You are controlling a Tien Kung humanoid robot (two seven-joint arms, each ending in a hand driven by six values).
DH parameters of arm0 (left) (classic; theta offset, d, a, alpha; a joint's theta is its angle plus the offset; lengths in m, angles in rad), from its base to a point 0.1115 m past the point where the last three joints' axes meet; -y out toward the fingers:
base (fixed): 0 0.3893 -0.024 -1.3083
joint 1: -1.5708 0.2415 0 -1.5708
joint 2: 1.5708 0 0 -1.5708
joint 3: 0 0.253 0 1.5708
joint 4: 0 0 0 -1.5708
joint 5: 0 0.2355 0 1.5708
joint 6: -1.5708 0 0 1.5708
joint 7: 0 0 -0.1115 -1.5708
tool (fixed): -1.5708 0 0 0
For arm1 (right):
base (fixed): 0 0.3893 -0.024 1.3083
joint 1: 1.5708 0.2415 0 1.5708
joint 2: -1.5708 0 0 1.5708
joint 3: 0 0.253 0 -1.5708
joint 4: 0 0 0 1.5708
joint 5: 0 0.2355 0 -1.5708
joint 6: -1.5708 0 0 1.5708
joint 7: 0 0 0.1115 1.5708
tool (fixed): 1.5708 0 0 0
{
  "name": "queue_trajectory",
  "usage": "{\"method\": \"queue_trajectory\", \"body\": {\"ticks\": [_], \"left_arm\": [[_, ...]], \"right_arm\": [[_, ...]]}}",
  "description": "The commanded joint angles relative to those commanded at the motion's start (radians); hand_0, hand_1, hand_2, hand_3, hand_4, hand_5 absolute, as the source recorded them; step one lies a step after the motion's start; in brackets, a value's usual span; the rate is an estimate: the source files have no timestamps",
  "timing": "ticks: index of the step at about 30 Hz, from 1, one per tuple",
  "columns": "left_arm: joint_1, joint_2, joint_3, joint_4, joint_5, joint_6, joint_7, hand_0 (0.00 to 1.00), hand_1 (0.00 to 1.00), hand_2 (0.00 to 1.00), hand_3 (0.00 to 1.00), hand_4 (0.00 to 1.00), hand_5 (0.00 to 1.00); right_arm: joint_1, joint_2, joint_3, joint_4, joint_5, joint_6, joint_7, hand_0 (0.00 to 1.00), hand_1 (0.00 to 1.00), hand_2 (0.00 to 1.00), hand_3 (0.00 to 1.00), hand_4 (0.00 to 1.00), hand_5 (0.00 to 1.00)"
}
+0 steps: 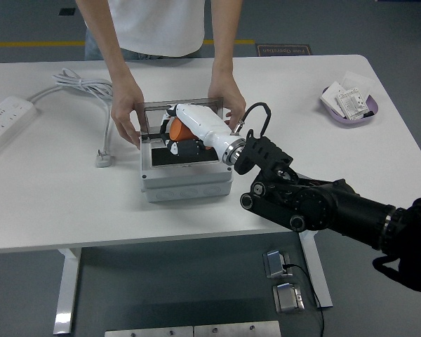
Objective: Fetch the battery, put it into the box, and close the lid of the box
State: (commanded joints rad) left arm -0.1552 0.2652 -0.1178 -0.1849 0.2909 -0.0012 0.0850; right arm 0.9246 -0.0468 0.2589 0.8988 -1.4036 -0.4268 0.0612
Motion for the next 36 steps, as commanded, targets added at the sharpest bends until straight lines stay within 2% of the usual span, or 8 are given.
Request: {"method": "queue_trajectory", "body": {"ticks": [11,12,17,18,29,30,35,36], "left_arm": [[-0.005,-0.001,0.014,-0.002,-0.009,-0.001,-0.003,0.73,0.754,0.745,0.792,0.683,0.451],[-0.005,-0.001,0.013,-0.002,-0.008,-0.001,-0.003,0.73,0.755,0.745,0.791,0.681,0.451],[-0.006,-0.002,0.012,-0.002,-0.004,-0.002,-0.002,0.73,0.755,0.745,0.791,0.681,0.451],[-0.007,-0.003,0.011,-0.002,-0.003,-0.002,-0.002,0.73,0.755,0.745,0.79,0.678,0.45],[-0.007,-0.003,0.004,-0.002,0.007,-0.004,0.001,0.731,0.755,0.745,0.788,0.677,0.449],[-0.007,-0.003,0.003,-0.002,0.007,-0.004,0.001,0.732,0.755,0.744,0.788,0.676,0.448],[-0.007,-0.004,0.001,-0.002,0.01,-0.005,0.002,0.732,0.755,0.744,0.788,0.676,0.448],[-0.007,-0.005,0.001,-0.002,0.01,-0.005,0.002,0.732,0.756,0.745,0.785,0.672,0.445]], "right_arm": [[-0.007,-0.004,0.004,-0.019,0.052,0.013,0.032,0.187,0.279,0.288,0.319,0.002,0.002],[-0.007,-0.004,0.005,-0.02,0.053,0.014,0.033,0.298,0.315,0.377,0.364,0.161,0.018],[-0.007,-0.004,0.008,-0.024,0.056,0.015,0.04,0.298,0.315,0.377,0.364,0.161,0.018],[-0.007,-0.004,0.009,-0.024,0.057,0.015,0.041,0.394,0.412,0.495,0.476,0.377,0.076],[-0.009,-0.006,0.01,-0.028,0.076,0.034,0.051,0.462,0.471,0.53,0.518,0.476,0.15],[-0.008,-0.007,0.01,-0.028,0.077,0.034,0.051,0.552,0.526,0.565,0.55,0.536,0.118],[-0.009,-0.007,0.012,-0.029,0.085,0.034,0.056,0.552,0.526,0.565,0.55,0.536,0.118],[-0.009,-0.007,0.012,-0.03,0.087,0.034,0.057,0.645,0.596,0.628,0.606,0.569,0.107]]}}
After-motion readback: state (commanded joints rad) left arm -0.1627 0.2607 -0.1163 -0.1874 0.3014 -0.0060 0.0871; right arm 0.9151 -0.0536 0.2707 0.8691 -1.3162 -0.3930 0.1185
